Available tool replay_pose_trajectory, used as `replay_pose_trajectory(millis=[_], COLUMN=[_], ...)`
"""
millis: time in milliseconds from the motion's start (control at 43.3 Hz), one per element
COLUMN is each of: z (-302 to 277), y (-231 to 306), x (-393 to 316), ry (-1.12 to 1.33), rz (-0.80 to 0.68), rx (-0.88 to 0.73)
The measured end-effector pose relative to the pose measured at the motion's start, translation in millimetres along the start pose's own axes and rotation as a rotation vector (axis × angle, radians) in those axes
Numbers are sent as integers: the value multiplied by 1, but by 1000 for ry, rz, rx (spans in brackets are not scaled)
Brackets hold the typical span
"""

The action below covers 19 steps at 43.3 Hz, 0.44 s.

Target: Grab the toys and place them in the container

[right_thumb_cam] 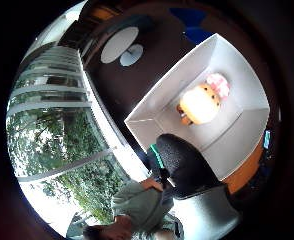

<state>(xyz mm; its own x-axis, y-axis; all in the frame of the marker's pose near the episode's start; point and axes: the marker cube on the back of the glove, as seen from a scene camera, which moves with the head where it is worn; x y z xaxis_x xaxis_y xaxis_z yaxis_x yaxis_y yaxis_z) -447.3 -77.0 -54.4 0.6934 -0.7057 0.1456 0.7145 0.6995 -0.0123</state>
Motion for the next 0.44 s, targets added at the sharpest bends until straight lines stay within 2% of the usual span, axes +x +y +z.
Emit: replay_pose_trajectory(millis=[139,277,370,439], z=[6,5,4,5], y=[16,30,29,35], x=[14,25,30,31], ry=[150,145,110,128], rz=[111,134,280,185], rx=[-45,-39,-12,-18])
